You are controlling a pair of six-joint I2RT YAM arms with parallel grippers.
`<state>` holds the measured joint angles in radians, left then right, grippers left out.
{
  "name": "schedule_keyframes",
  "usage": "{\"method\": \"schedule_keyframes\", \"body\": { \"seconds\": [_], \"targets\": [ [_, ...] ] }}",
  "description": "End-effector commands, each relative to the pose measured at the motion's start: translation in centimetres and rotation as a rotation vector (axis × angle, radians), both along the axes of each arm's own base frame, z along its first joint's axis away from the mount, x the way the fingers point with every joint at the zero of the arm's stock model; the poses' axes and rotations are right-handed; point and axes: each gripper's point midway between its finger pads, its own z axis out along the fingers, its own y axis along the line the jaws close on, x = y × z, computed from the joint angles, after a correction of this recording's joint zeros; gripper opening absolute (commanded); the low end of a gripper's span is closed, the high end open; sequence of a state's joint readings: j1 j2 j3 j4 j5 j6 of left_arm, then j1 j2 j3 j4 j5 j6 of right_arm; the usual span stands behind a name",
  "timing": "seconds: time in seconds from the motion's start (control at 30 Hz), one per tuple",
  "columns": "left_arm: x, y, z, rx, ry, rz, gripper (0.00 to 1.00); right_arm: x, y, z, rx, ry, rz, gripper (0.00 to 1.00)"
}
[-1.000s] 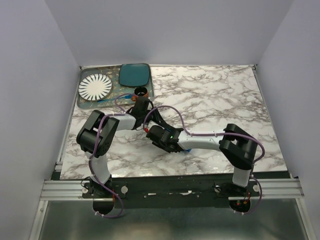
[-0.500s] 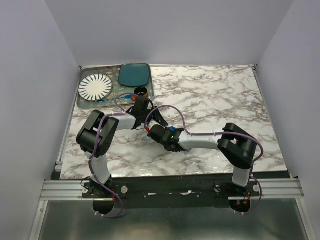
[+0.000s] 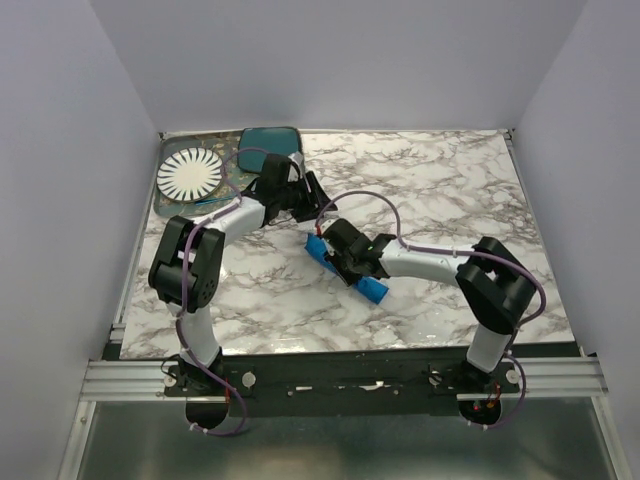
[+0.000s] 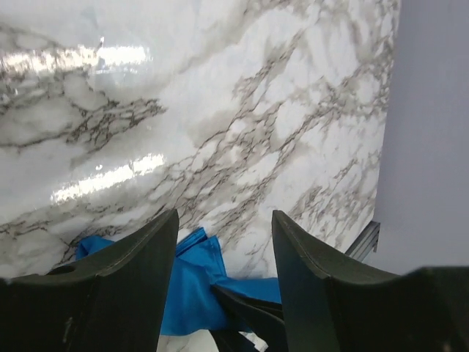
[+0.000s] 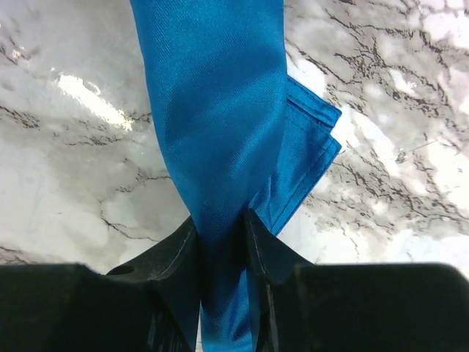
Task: Fold the napkin, place the utensils inside, and roll it up
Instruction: Roll the napkin with the utensil
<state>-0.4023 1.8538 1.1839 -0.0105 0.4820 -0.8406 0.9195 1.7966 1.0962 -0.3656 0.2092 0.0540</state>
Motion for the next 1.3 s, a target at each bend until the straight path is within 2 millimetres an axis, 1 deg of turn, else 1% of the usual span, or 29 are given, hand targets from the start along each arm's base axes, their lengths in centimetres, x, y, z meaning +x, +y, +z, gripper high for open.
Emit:
{"method": "schedule_keyframes", "body": {
  "seconds": [0.0,0.07,0.1,0.13,0.17,0.2,0.23,0.27,0.3,0.33,0.37,0.4,0.43,0.47,0.5,0.57,0.6,0.67,0.7,0.77,0.83,0.9,1.0,1.07,1.1,1.13,1.2,1.27],
  "targets": [
    [1.1,1.2,2.4,0.014,-0.036,0.006,0.63,-2.1,1.1,-0.6,0.231,0.243,-0.042,0.33],
    [0.8,1.2,2.6,0.008,-0.034,0.003,0.63,-2.6,1.3,-0.4,0.297,0.303,-0.042,0.34],
    [0.4,1.3,2.7,0.002,-0.039,0.003,0.62,-1.9,1.0,-0.2,0.331,0.322,-0.072,0.34],
    [0.2,1.3,2.8,-0.007,-0.032,0.003,0.62,-1.9,0.9,-0.3,0.351,0.351,-0.083,0.36],
    [-0.1,1.3,2.8,-0.011,-0.031,0.003,0.61,-2.4,1.2,0.0,0.4,0.408,-0.068,0.36],
    [-0.5,1.5,2.9,-0.015,-0.032,0.003,0.61,-1.9,0.7,0.0,0.427,0.44,-0.103,0.36],
    [-0.9,1.5,2.9,-0.019,-0.028,-0.002,0.6,-1.8,0.6,0.0,0.453,0.463,-0.109,0.36],
    [-1.2,1.5,2.9,-0.023,-0.026,-0.007,0.59,-2.3,0.8,-0.1,0.487,0.521,-0.1,0.36],
    [-1.9,1.5,2.3,-0.021,-0.014,-0.016,0.59,-2.3,0.7,-0.2,0.51,0.551,-0.119,0.35],
    [-2.3,1.4,2.5,-0.022,-0.017,-0.023,0.59,-1.6,0.2,-0.2,0.546,0.563,-0.139,0.35],
    [-2.9,1.3,2.2,-0.022,-0.011,-0.036,0.59,-2.2,0.2,-0.5,0.579,0.625,-0.136,0.35],
    [-3.7,1.1,1.6,-0.017,-0.002,-0.051,0.58,-2.4,0.2,-0.5,0.604,0.662,-0.15,0.35],
    [-4.2,1.1,1.3,-0.012,0.006,-0.058,0.57,-1.7,-0.2,-0.5,0.646,0.677,-0.166,0.35],
    [-4.5,1.1,0.9,-0.007,0.014,-0.056,0.57,-2.0,0.0,-0.2,0.69,0.723,-0.152,0.35],
    [-5.1,0.9,0.2,-0.012,0.03,-0.054,0.57,-1.8,-0.7,-0.7,0.712,0.76,-0.193,0.35],
    [-5.8,0.3,-0.5,-0.011,0.05,-0.066,0.58,-1.8,-0.6,-0.3,0.765,0.802,-0.177,0.35],
    [-6.0,0.1,-0.9,-0.004,0.059,-0.063,0.58,-1.8,-0.9,-0.8,0.773,0.827,-0.203,0.35],
    [-6.7,-0.8,-1.3,0.001,0.073,-0.081,0.58,-1.9,-0.9,-0.7,0.802,0.857,-0.196,0.35],
    [-6.2,-1.2,-1.0,-0.007,0.051,-0.081,0.58,-1.6,-1.1,-0.8,0.811,0.866,-0.211,0.35],
    [-6.4,-2.0,-0.9,-0.013,0.05,-0.087,0.53,-1.7,-1.2,-1.3,0.812,0.884,-0.222,0.36],
    [-6.1,-2.5,-0.4,-0.022,0.032,-0.084,0.48,-1.5,-1.6,-1.8,0.819,0.896,-0.239,0.36],
    [-6.0,-2.8,0.0,-0.026,0.021,-0.081,0.47,-1.4,-2.0,-2.2,0.821,0.9,-0.255,0.36],
    [-5.7,-3.3,0.1,-0.033,0.029,-0.083,0.45,-1.0,-2.4,-2.4,0.824,0.889,-0.267,0.37],
    [-5.4,-3.6,-1.0,-0.036,0.052,-0.077,0.44,-0.9,-2.6,-2.4,0.826,0.885,-0.269,0.39],
    [-5.1,-3.8,-1.0,-0.04,0.052,-0.077,0.43,-0.8,-2.7,-2.5,0.825,0.886,-0.271,0.38],
    [-5.1,-3.8,-1.9,-0.032,0.067,-0.074,0.42,-0.8,-2.7,-2.5,0.826,0.885,-0.271,0.38],
    [-4.7,-3.5,-2.8,-0.005,0.065,-0.058,0.41,-0.7,-2.8,-2.4,0.821,0.874,-0.274,0.4],
    [-4.8,-3.4,-4.0,0.014,0.085,-0.06,0.41,-0.6,-2.8,-2.1,0.822,0.862,-0.272,0.42]
  ]
}}
